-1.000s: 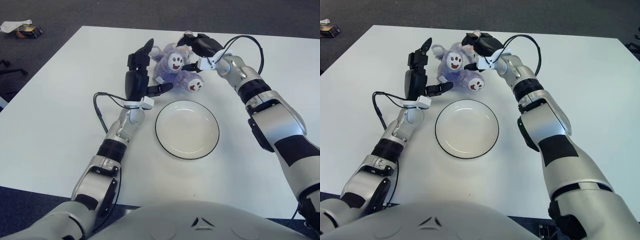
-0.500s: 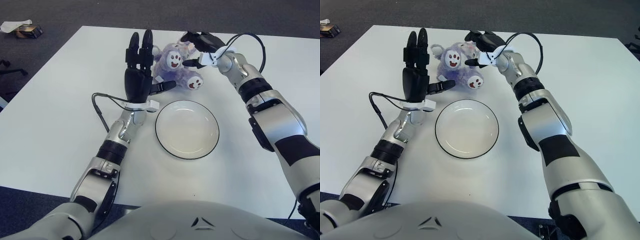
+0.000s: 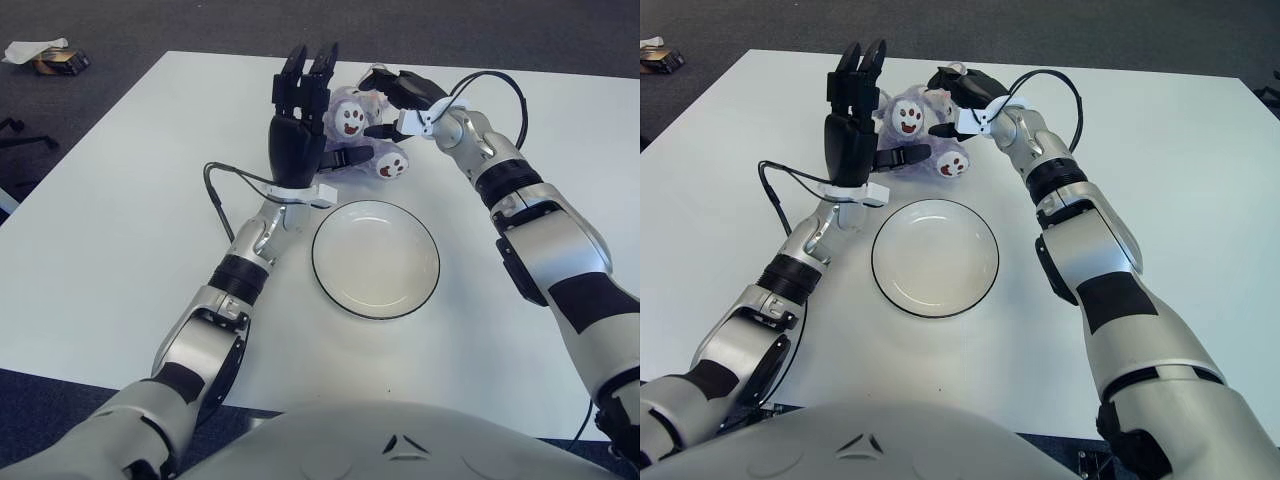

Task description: Put the doll into the plate.

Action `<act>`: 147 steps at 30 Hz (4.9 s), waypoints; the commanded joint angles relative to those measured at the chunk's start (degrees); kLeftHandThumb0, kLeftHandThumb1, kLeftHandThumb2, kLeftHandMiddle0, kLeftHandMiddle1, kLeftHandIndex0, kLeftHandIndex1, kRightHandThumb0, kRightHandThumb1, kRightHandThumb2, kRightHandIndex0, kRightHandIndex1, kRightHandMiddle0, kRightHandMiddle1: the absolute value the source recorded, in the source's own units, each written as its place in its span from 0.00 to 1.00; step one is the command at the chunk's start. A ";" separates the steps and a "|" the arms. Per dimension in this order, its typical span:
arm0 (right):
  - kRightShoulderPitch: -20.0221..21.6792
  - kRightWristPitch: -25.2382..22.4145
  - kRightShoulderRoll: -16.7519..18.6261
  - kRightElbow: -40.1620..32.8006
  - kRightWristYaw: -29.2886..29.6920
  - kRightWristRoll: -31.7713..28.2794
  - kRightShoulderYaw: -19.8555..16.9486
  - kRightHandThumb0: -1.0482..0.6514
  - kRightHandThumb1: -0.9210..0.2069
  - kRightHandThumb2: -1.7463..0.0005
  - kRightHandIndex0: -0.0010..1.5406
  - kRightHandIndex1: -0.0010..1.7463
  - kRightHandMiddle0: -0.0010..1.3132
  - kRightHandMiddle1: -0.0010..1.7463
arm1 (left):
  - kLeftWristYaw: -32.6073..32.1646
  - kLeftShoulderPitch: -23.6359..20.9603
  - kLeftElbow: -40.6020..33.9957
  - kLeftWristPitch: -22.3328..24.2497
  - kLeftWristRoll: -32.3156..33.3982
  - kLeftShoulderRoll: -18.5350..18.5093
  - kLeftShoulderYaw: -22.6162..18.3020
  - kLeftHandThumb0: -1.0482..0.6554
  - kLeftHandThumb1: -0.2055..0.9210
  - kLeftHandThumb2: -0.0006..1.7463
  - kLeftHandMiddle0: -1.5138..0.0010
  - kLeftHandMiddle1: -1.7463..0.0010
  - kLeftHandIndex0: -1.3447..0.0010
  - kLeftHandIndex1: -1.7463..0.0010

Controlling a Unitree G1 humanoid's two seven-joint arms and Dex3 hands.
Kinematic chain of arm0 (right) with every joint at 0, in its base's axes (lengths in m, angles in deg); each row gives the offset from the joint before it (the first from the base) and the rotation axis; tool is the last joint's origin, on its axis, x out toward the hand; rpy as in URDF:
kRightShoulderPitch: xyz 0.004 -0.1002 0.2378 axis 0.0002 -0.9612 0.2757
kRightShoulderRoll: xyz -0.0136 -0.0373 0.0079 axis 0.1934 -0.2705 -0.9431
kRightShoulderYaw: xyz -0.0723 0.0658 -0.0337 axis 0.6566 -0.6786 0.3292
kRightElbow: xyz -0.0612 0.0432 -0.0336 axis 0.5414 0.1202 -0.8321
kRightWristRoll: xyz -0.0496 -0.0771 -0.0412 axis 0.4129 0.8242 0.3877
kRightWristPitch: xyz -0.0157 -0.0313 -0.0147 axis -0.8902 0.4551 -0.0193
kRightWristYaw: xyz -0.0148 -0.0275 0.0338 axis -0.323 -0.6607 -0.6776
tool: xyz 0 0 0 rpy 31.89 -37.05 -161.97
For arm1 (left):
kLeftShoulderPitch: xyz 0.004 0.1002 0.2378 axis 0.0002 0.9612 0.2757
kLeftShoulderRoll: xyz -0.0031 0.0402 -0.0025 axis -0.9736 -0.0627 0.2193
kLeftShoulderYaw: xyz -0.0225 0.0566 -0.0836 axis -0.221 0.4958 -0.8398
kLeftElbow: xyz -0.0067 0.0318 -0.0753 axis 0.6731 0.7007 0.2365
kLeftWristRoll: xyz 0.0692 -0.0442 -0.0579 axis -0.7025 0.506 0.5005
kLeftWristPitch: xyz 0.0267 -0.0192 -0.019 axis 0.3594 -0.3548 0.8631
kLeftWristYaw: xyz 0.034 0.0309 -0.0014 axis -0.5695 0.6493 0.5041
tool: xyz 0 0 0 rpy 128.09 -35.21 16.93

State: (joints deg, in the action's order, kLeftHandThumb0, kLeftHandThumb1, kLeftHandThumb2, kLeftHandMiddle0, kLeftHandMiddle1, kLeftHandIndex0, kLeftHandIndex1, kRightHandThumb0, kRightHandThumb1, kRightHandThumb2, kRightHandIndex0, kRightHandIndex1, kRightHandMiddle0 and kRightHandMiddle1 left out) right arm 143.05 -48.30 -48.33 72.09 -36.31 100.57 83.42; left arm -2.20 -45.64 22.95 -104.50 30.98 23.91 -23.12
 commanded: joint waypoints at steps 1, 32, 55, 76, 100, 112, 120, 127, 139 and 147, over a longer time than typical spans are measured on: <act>-0.91 0.59 -0.17 0.71 0.39 -0.82 -0.41 0.23 0.08 0.66 0.02 0.48 0.00 0.38 | 1.35 -1.96 0.77 0.84 -0.09 -0.41 0.80 0.08 0.74 0.30 1.00 0.49 1.00 0.49; -1.33 9.30 -3.25 5.66 6.59 2.74 2.57 0.12 0.03 0.76 0.08 0.78 0.00 0.42 | 16.94 -9.92 10.91 -1.77 12.65 -0.24 0.32 0.28 0.43 0.58 0.94 0.25 1.00 0.30; -1.22 5.77 -4.09 4.16 -1.54 -0.86 -0.03 0.10 0.00 0.75 0.07 0.78 0.00 0.38 | 15.81 -10.98 14.69 -3.65 12.32 -0.86 0.53 0.32 0.41 0.62 0.90 0.17 0.96 0.16; -3.26 5.26 -5.52 -0.12 -1.03 -0.86 -1.20 0.18 0.01 0.71 0.11 0.78 0.00 0.48 | 14.21 -10.27 14.12 0.00 10.65 -0.27 0.87 0.61 0.21 0.91 0.41 0.10 0.55 0.00; -4.04 4.33 -8.73 -5.02 2.19 -1.25 -2.45 0.21 0.02 0.65 0.10 0.58 0.00 0.55 | 11.99 -9.24 13.66 4.13 10.07 -0.02 0.88 0.61 0.12 1.00 0.43 0.00 0.47 0.01; -4.55 3.05 -9.87 -7.79 4.57 -1.60 -5.11 0.21 0.06 0.62 0.13 0.58 0.00 0.63 | 18.66 -8.02 15.23 -6.11 19.04 -0.26 -0.78 0.61 0.10 1.00 0.39 0.05 0.48 0.00; -4.19 1.09 -9.73 -8.30 4.27 -2.10 -6.46 0.23 0.11 0.59 0.15 0.58 0.00 0.67 | 28.15 -7.43 17.90 -16.80 27.15 -1.21 -2.31 0.61 0.08 1.00 0.35 0.09 0.47 0.00; -3.83 0.45 -9.87 -8.55 3.12 -3.10 -7.13 0.23 0.15 0.56 0.15 0.59 0.00 0.67 | 36.62 -7.70 20.26 -22.33 33.71 -1.79 -4.54 0.61 0.07 1.00 0.34 0.11 0.46 0.00; -3.38 0.42 -10.37 -8.87 2.13 -2.86 -7.10 0.23 0.16 0.55 0.16 0.60 0.00 0.67 | 65.69 -6.91 19.95 -23.10 61.18 2.85 -10.67 0.61 0.05 1.00 0.32 0.14 0.44 0.00; -3.25 0.33 -10.65 -9.66 2.39 -1.77 -6.49 0.22 0.16 0.55 0.15 0.59 0.00 0.64 | 86.08 -8.38 21.02 -14.06 77.49 5.27 -17.41 0.61 0.06 1.00 0.34 0.12 0.45 0.00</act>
State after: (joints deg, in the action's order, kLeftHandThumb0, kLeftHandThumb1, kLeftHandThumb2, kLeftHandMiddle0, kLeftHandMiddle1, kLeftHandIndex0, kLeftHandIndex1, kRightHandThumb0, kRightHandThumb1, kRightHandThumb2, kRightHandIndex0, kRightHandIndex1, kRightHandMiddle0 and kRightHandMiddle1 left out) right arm 138.83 -47.77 -57.81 64.12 -34.01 98.25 76.60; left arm 75.74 -53.20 43.40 -123.24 101.46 28.45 -36.64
